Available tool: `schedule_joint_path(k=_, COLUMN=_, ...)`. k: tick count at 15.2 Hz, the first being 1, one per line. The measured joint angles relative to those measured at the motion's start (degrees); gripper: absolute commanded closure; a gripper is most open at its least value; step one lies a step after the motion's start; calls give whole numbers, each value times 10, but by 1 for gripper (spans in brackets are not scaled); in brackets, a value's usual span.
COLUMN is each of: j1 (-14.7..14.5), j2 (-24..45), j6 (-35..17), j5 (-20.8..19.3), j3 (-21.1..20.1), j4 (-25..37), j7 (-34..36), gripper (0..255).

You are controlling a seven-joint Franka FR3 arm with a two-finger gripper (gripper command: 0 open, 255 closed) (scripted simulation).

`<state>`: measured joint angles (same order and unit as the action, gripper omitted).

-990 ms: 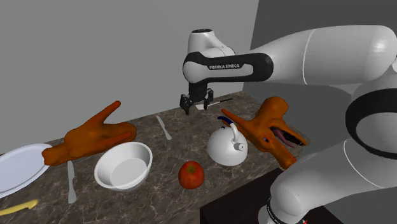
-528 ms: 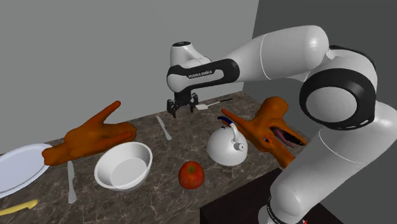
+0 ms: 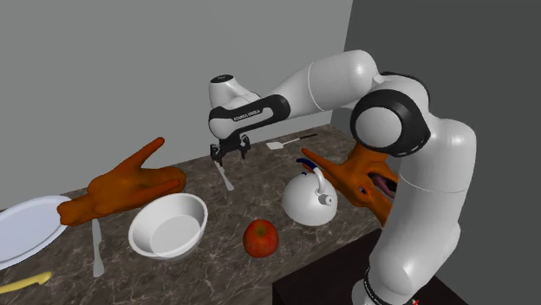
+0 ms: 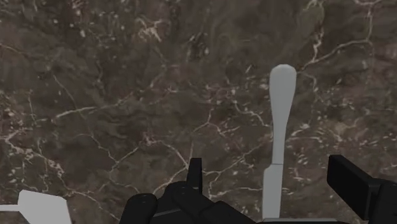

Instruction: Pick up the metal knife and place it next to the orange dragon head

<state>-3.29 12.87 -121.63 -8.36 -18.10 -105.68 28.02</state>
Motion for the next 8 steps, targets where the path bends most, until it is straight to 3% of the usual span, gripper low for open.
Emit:
schedule_joint_path(k=4, j1=-24, j2=101, j6=13, j5=-40, j3=7, j4=105, j7=24, gripper=0)
schedule_joint_path(k=8, j1=-38, j2=155, j6=8, j5=-59, j3=15, j4=150, j7=34, gripper=0)
